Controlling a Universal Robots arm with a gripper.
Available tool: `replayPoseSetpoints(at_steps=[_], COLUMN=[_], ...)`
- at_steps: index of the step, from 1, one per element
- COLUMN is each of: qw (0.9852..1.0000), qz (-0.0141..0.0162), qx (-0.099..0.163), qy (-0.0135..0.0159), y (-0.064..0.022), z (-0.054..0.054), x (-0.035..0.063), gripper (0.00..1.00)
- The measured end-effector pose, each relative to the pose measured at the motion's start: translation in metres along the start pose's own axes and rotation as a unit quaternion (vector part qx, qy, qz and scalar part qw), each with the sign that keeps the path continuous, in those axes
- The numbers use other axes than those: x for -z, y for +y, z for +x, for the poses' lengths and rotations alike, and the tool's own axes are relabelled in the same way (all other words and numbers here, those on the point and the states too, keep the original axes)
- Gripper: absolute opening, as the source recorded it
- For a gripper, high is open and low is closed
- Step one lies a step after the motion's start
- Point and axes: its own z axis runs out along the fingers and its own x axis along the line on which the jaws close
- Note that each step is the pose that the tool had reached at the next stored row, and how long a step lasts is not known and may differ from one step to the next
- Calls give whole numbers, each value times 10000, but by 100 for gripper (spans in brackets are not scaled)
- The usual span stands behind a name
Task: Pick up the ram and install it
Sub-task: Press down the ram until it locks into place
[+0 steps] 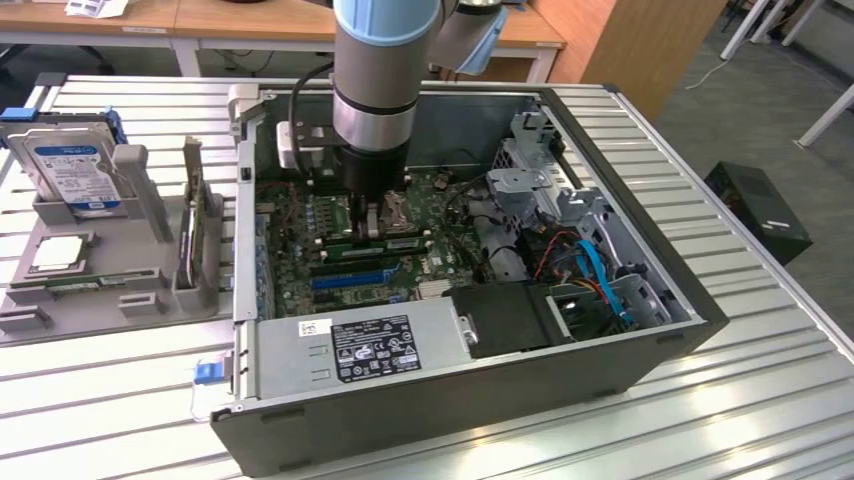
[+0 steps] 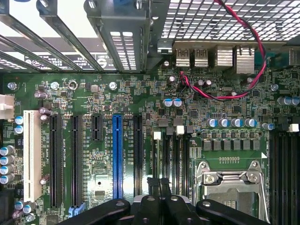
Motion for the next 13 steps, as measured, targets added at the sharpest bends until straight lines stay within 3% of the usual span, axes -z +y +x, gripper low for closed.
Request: replayPoseSetpoints(at_steps=[7, 13], qw=[10000, 10000], qz=[3, -1], qx=[0, 0], qy=[-5, 0], y=[-1, 1], z=[-2, -7], x=[7, 159], gripper=[11, 11])
